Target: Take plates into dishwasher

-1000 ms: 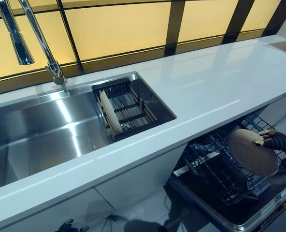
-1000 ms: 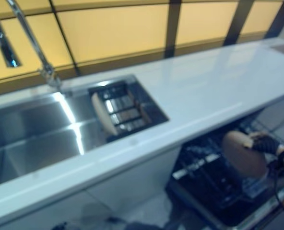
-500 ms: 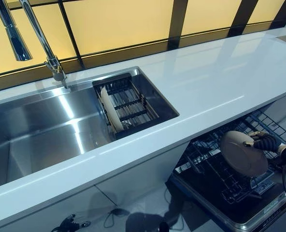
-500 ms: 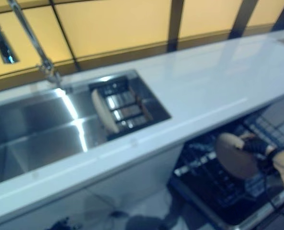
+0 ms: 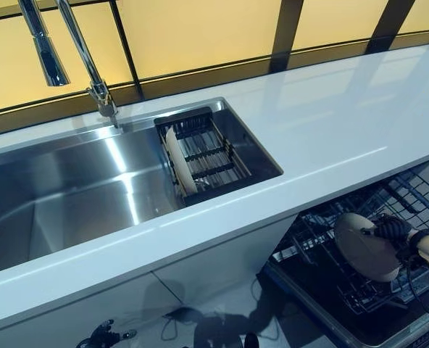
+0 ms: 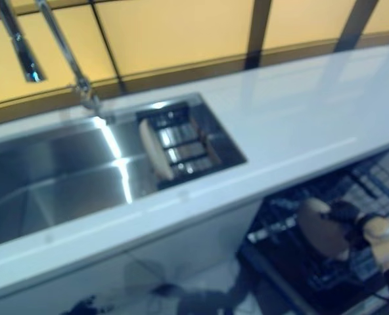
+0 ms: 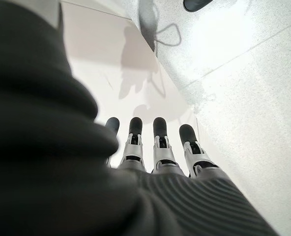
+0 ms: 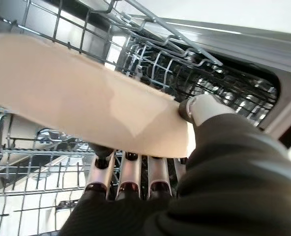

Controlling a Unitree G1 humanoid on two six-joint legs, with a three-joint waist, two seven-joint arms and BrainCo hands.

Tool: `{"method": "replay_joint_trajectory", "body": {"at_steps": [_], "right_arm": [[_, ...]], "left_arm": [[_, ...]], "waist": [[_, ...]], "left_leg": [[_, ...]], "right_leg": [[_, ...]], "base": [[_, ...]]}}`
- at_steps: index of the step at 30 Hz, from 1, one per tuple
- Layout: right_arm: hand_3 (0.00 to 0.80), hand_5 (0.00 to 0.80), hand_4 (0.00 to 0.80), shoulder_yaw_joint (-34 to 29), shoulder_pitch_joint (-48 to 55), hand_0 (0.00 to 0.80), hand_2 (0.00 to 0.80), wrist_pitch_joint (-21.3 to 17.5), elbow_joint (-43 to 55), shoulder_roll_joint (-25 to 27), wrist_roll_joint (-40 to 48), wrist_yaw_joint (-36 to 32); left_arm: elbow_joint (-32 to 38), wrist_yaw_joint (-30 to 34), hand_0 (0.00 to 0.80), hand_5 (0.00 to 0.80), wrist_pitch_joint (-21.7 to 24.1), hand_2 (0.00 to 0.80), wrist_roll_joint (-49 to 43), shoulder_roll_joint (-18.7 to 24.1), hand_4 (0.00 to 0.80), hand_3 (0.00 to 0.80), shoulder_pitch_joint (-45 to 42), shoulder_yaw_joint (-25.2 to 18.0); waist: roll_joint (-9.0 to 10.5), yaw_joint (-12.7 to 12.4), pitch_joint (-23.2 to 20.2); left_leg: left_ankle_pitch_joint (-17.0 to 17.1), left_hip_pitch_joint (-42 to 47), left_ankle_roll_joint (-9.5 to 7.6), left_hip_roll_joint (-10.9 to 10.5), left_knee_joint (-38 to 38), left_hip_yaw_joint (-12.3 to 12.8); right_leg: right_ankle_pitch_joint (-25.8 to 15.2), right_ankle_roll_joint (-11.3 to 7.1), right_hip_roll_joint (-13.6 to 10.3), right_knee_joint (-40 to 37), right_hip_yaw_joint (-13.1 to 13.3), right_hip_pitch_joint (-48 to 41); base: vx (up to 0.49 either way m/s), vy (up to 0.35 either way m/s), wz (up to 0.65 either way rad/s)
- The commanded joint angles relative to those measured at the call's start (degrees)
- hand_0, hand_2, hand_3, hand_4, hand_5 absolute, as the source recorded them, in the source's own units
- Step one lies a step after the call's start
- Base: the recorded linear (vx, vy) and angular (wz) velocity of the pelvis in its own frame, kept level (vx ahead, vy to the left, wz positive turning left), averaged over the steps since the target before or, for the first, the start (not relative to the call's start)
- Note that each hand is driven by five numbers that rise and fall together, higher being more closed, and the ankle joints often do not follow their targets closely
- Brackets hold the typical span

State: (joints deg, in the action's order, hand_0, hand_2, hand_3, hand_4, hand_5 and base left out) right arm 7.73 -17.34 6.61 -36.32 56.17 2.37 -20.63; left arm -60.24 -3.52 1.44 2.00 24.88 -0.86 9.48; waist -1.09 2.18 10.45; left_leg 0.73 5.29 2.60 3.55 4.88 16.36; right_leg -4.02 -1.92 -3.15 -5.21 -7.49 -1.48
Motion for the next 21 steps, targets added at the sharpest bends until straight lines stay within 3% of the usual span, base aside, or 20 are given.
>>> {"method": "replay_joint_trajectory", "body": {"at_steps": [1, 21], "right_arm": [[0.8, 0.8, 0.8, 3.7, -9.1, 0.8, 0.8, -1.1, -4.3, -0.1, -0.6, 1.2], [0.8, 0.8, 0.8, 5.0, -8.4, 0.8, 0.8, -1.7, -12.1, -3.1, -6.7, 2.9]], "left_arm": [[-1.2, -0.9, 0.0, 0.0, 0.9, 0.0, 1.5, 1.4, 0.0, 0.0, 2.8, -0.7], [0.9, -0.9, 0.0, 0.0, 0.9, 0.0, 2.0, 1.3, 0.0, 0.0, 3.3, 0.2]], "waist": [[1.44, -1.4, 0.1], [-1.14, -1.8, 1.6]], "left_leg": [[-6.6, 2.9, -3.17, -0.7, 0.1, -2.0], [-6.2, 2.2, -3.13, -1.3, 0.1, -2.9]], "right_leg": [[3.1, -4.19, -2.7, 0.2, -1.9, -0.3], [2.7, -3.92, -3.5, 0.2, -1.7, 0.4]], "base": [[-0.013, -0.012, 0.12], [-0.001, -0.002, 0.01]]}}
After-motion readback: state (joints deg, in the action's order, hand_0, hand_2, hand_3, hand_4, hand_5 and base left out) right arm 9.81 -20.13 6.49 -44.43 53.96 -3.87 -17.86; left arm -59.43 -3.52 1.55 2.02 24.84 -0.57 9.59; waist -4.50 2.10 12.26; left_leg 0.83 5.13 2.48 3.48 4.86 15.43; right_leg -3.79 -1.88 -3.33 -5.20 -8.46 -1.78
